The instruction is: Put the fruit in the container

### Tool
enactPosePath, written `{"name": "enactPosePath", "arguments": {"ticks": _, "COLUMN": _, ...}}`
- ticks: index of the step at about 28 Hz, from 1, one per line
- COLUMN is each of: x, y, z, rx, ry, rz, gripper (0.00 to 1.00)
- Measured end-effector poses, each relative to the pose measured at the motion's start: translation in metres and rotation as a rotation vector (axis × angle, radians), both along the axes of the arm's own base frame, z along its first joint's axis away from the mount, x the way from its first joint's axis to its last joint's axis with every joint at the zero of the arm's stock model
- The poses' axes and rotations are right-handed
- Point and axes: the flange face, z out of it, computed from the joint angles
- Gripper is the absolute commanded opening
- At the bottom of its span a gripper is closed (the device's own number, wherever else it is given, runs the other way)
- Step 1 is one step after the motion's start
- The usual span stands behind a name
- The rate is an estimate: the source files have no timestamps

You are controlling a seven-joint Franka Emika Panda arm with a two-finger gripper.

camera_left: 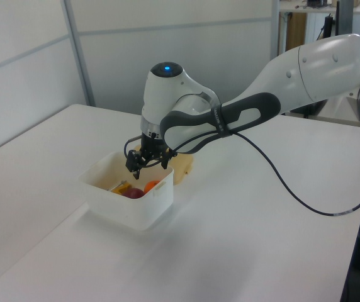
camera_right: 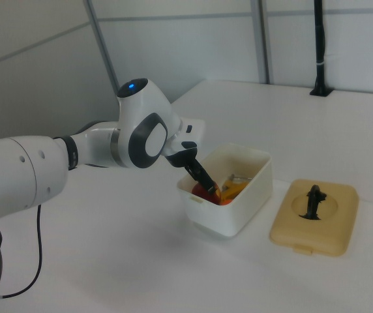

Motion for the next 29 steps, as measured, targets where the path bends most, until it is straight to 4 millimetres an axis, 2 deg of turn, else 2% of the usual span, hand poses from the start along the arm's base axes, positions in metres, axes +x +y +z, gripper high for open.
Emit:
{"name": "enactPosePath", "arguments": {"ticks": 4, "x": -0.004, "y": -0.001, "z": 0.002, "rx": -0.014, "ry": 0.033, "rz": 0.013, "gripper": 1.0}}
{"name": "enactPosePath", "arguments": {"ticks": 7, "x": -0.012, "y": -0.005, "z": -0.001, "rx": -0.048, "ry": 0.121, "rz": 0.071, "gripper": 1.0}}
{"name": "enactPosePath", "arguments": {"ticks": 13, "x": -0.029, "y": -0.022, "z": 0.001, "rx": -0.063, "ry": 0.274, "rz": 0.2, "gripper": 1.0}}
{"name": "enactPosePath", "arguments": {"ticks": 21, "x": -0.057, "y": -0.07, "z": 0.033, "rx": -0.062, "ry": 0.395, "rz": 0.333, "gripper": 1.0}}
{"name": "enactPosePath", "arguments": {"ticks": 29, "x": -0.082, "y": -0.1, "z": 0.071, "rx": -0.072, "ry": 0.428, "rz": 0.375, "gripper": 1.0}}
